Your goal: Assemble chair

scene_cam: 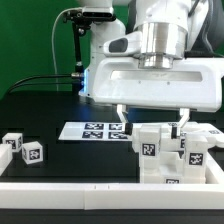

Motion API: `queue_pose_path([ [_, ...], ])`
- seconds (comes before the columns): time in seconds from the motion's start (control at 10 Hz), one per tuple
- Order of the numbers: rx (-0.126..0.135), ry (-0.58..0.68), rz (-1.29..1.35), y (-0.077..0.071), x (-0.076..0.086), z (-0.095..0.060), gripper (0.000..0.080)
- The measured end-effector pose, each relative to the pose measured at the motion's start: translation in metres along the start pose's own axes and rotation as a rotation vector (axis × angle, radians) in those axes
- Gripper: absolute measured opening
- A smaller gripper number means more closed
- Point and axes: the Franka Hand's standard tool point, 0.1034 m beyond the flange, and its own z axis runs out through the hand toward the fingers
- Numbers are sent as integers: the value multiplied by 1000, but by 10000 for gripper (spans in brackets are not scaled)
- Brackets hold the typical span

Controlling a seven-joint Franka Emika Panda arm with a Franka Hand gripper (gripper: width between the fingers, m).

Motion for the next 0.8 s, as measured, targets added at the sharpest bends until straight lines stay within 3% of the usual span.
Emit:
queue_pose_path([
  [0.2, -31, -167, 6, 7, 8, 0, 643],
  [0.4, -42, -331, 47, 11, 15, -3, 649],
  [0.5, -37, -390, 81, 11, 13, -5, 649],
  [0.8, -4, -389, 142, 4, 13, -3, 649],
])
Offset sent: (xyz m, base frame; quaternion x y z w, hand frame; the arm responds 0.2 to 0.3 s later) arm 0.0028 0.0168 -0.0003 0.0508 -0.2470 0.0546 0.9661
